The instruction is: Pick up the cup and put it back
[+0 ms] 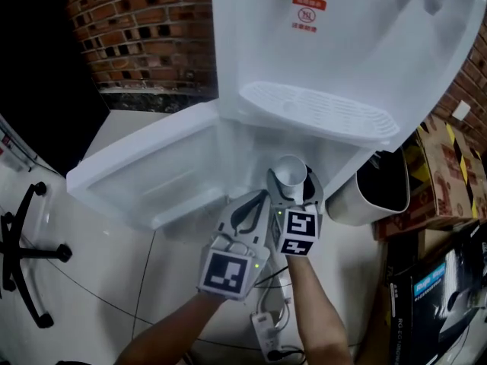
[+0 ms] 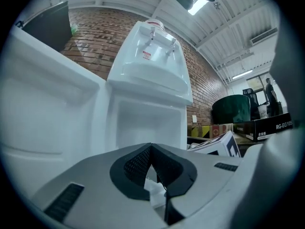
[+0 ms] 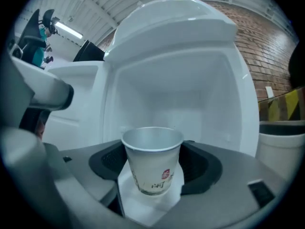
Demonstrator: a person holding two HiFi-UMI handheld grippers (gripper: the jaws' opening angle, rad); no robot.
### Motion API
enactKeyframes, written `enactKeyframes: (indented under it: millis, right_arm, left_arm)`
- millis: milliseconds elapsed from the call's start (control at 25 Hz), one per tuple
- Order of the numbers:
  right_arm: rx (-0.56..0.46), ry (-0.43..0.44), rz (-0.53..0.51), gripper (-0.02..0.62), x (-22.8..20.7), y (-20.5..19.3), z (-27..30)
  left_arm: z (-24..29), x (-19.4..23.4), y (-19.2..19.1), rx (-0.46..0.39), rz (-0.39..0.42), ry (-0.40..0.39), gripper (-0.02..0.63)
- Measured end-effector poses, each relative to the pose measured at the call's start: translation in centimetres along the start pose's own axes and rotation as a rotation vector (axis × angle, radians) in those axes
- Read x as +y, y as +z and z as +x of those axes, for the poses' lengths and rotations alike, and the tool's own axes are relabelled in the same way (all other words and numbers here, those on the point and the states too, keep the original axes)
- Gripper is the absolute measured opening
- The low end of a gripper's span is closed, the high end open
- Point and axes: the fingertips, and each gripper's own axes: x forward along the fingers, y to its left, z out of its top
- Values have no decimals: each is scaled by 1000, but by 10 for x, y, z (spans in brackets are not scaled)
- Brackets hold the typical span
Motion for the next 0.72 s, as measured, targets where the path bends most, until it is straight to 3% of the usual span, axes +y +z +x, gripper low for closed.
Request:
enactKeyframes:
  millis: [600,720]
  right_arm:
    - [86,-59,-7,350,-21,-59,60]
    - [89,-49,-1,387,-21,-63,60]
  left_arm:
    - [-7,25,-35,63,-8,43,2]
    - [-9,25,-37,68,-12,42,2]
